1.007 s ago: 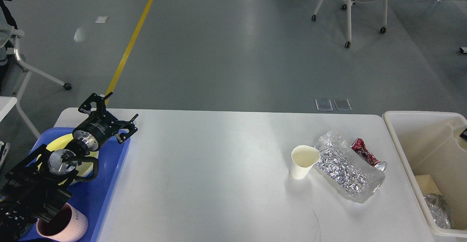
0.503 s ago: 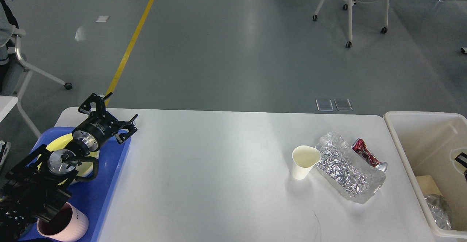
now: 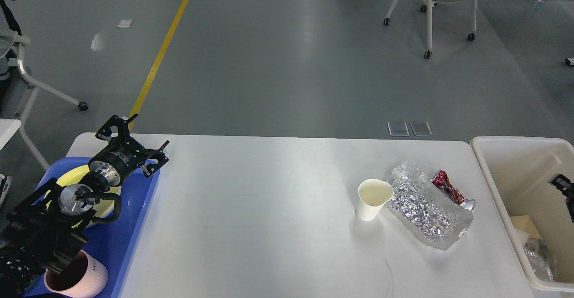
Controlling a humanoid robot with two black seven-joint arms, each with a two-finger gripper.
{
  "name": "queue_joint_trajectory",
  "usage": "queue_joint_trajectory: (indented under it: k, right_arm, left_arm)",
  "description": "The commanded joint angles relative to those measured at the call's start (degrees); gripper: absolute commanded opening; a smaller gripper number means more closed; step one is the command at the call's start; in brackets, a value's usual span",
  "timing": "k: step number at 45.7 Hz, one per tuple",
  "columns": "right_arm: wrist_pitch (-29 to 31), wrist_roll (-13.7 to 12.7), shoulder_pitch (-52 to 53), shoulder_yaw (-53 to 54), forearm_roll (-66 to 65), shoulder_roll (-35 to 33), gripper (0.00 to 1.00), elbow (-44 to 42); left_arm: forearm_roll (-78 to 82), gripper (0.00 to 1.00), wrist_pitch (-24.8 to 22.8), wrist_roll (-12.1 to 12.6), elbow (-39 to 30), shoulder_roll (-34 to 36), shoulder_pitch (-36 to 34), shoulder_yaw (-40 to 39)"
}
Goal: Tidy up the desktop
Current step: 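Raise the right gripper up away from the bin, then lower the right gripper to the crumpled foil wrapper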
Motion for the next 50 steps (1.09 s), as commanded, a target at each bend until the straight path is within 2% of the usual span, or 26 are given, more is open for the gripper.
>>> queue_joint_trajectory:
  k: [1, 10, 18, 23, 24, 25, 30, 34, 40, 47, 50]
  right_arm:
    - [0.8, -0.4, 7.4, -0.5, -0.1, 1.6, 1.0, 0.2]
    - [10.0, -0.4, 22.6, -3.0, -0.2, 5.6, 1.0, 1.9]
    - [17.3, -0.4, 39.0, -5.8, -0.2, 10.2, 1.0, 11.8]
    - [22.3, -0.4, 47.9, -6.4, -0.2, 9.6, 1.0, 26.1]
    - [24.0, -0.4, 51.5, -6.7, -0.3, 8.5, 1.0, 34.3]
    - [24.5, -0.4, 53.3, -7.1, -0.4, 7.7, 1.0, 38.2]
    - [25.2, -0.5, 61.8, -10.6, -0.3, 5.6, 1.0, 55.6]
    - [25.1, -0.5, 65.8, -11.6, -0.3, 5.6, 1.0, 64.0]
    - [24.4, -0.5, 65.8, -11.9, -0.3, 5.6, 1.0, 67.1]
    - [23.3, -0.5, 59.4, -14.4, -0.6, 4.8, 1.0, 64.1]
    - [22.5, -0.5, 55.6, -15.4, -0.9, 2.4, 1.0, 61.9]
  left_arm:
    - [0.0, 1.0, 0.0, 0.1, 0.0, 0.0, 0.0, 0.0]
    - [0.0, 1.0, 0.0, 0.0, 0.0, 0.0, 0.0, 0.0]
    - [0.0, 1.0, 0.0, 0.0, 0.0, 0.0, 0.0, 0.0]
    - [0.0, 1.0, 0.0, 0.0, 0.0, 0.0, 0.0, 0.0]
    - [0.0, 1.0, 0.0, 0.0, 0.0, 0.0, 0.0, 0.0]
    - [0.0, 1.0, 0.0, 0.0, 0.0, 0.0, 0.0, 0.0]
    - [0.0, 1.0, 0.0, 0.0, 0.0, 0.0, 0.0, 0.0]
    - [0.0, 1.0, 0.0, 0.0, 0.0, 0.0, 0.0, 0.0]
    - [0.0, 1.0, 0.0, 0.1, 0.0, 0.0, 0.0, 0.0]
    - [0.0, 1.0, 0.0, 0.0, 0.0, 0.0, 0.0, 0.0]
    - [0.0, 1.0, 0.0, 0.0, 0.0, 0.0, 0.0, 0.0]
